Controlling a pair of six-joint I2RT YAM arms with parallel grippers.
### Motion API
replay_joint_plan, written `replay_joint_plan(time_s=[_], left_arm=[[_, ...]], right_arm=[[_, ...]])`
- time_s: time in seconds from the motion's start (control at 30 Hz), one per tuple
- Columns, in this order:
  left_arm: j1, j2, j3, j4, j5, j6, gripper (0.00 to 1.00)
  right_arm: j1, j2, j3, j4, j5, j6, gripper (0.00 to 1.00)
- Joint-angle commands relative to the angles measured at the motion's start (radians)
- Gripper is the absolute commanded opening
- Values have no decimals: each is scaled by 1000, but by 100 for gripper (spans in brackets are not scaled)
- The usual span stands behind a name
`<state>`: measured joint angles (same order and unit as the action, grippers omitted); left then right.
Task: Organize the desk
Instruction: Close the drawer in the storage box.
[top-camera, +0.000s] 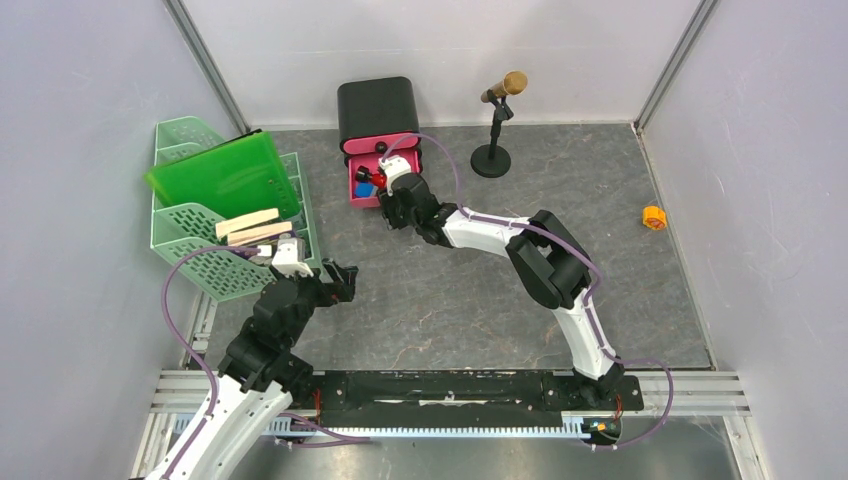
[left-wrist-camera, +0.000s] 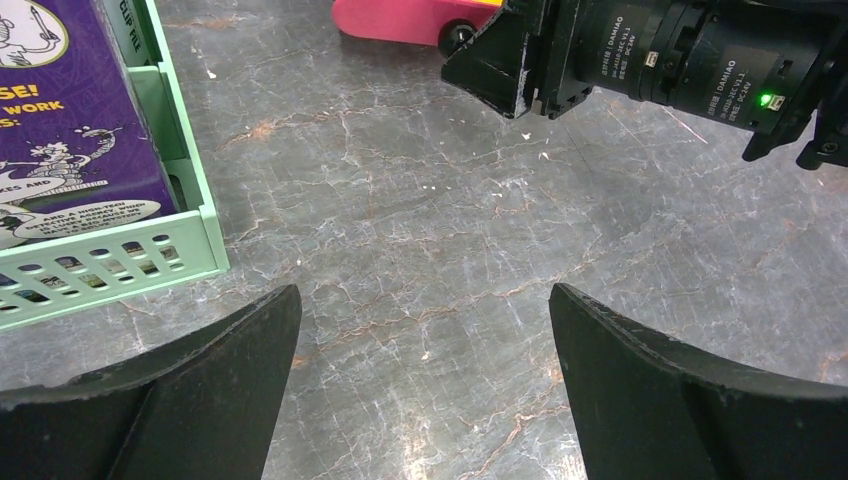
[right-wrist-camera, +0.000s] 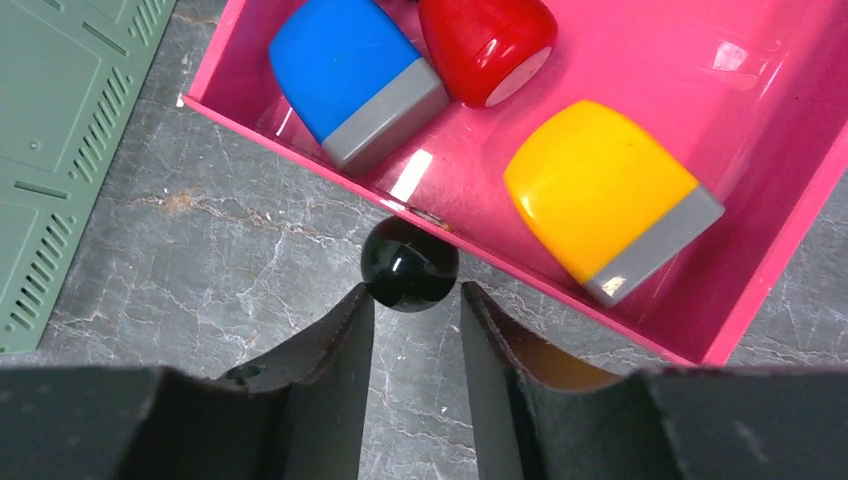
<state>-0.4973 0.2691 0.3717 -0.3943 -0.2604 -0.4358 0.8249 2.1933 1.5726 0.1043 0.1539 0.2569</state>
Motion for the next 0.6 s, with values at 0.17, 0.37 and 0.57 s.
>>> replay_joint_plan(time_s=[0.17,0.37,0.57], left_arm=[[-3,-19,1,41,-13,38,100],[-3,-16,0,41,-12,37,100],[-3,-16,-1,41,-12,37,100]], right_arm=[[5,-17,37,60,33,6,28],[6,-19,51,65,23,11,22],[3,-26,56,64,26,14,21]])
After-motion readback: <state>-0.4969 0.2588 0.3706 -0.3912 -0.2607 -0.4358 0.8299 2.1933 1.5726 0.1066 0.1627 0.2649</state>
